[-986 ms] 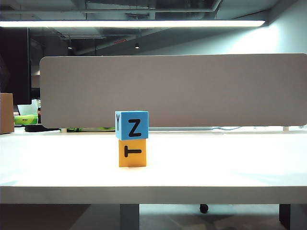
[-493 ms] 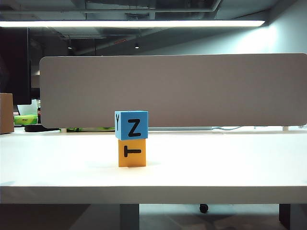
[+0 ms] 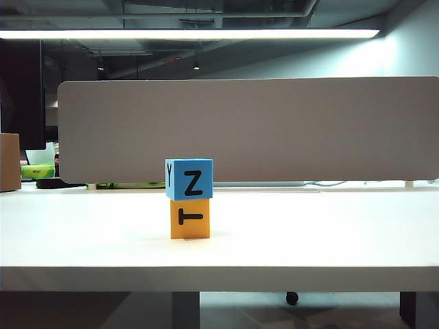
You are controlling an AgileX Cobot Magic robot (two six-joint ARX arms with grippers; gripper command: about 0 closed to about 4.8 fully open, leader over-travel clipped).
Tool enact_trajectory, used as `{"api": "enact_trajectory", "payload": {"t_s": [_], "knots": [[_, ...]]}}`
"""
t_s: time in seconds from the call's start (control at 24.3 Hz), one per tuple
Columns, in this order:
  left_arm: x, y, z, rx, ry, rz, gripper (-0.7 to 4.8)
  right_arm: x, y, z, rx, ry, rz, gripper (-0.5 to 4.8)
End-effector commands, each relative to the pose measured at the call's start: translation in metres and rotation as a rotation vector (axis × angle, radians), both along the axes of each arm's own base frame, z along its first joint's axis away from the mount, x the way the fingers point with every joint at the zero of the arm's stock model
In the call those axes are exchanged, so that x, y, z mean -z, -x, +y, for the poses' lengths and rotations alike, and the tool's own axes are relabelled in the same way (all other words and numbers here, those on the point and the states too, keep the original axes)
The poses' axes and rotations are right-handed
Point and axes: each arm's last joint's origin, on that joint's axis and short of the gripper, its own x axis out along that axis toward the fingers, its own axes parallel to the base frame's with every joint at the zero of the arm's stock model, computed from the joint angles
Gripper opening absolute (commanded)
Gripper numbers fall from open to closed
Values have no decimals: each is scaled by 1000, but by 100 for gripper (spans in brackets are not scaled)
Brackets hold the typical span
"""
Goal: Stack the letter block on the right onto the letter block on the left.
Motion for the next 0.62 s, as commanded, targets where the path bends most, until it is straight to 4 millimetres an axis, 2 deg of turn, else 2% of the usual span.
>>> {"api": "enact_trajectory", "payload": {"t_s": [0.04,0.21,0.33,0.41,0.62], "knots": [[0,4,15,-288,-37,-27,-5,-2,1,-1,7,-10,-5,22],[8,3,24,-327,-40,-41,-6,-2,1,-1,4,-9,-4,22],[27,-2,26,-208,25,17,-6,-2,1,-1,10,-10,-6,22],[47,-5,25,-160,140,118,-6,-2,0,-1,7,-10,-5,22],[53,-4,25,-176,130,178,-6,-2,1,-1,7,-11,-5,22]]}}
